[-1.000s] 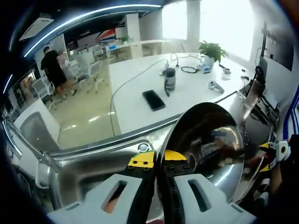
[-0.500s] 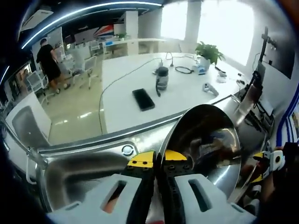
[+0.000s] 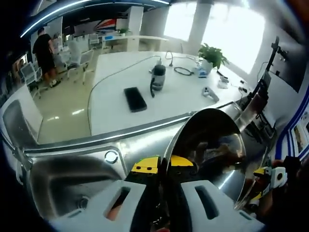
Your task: Pick up bowl with dirty water move over sink pour dirty water into sink return bowl to place
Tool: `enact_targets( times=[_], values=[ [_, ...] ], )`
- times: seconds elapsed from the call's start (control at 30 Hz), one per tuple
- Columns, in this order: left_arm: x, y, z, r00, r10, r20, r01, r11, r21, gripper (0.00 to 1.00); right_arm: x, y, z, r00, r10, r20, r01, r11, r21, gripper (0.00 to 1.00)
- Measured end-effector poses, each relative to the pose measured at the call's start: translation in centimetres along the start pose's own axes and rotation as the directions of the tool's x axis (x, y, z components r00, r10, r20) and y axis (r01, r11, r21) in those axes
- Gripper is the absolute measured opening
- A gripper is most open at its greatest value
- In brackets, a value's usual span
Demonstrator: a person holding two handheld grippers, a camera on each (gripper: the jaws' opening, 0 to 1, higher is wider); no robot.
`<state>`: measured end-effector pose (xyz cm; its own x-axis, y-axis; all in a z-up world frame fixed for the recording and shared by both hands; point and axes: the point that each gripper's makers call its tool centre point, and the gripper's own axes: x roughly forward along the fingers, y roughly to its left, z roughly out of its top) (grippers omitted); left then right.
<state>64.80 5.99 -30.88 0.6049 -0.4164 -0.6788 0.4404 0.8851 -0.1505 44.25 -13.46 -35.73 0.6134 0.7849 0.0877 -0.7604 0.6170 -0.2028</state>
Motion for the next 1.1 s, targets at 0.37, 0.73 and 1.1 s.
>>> enact_targets(
  times=[0.37, 0.73, 1.1],
  values=[
    [1.4, -0.7, 0.4, 1.000, -0.024, -0.018, 0.024, 1.000, -0.011, 0.00, 0.1, 0.3, -0.2, 1.000, 0.012, -0.014, -0.012, 1.000, -0.016, 0.42],
    [3.2, -0.9, 0.3, 0.999, -0.041, -0.035, 0.039, 0.997, -0.068, 0.00, 0.0, 0.3, -0.2, 1.000, 0.015, -0.011, -0.015, 1.000, -0.014, 0.42],
    [4.6, -0.6, 0.2, 0.997, -0.045, -0.054, 0.041, 0.996, -0.077, 0.00, 0.0, 0.5, 0.1, 1.000, 0.028, 0.002, -0.028, 1.000, -0.013, 0.42]
  ],
)
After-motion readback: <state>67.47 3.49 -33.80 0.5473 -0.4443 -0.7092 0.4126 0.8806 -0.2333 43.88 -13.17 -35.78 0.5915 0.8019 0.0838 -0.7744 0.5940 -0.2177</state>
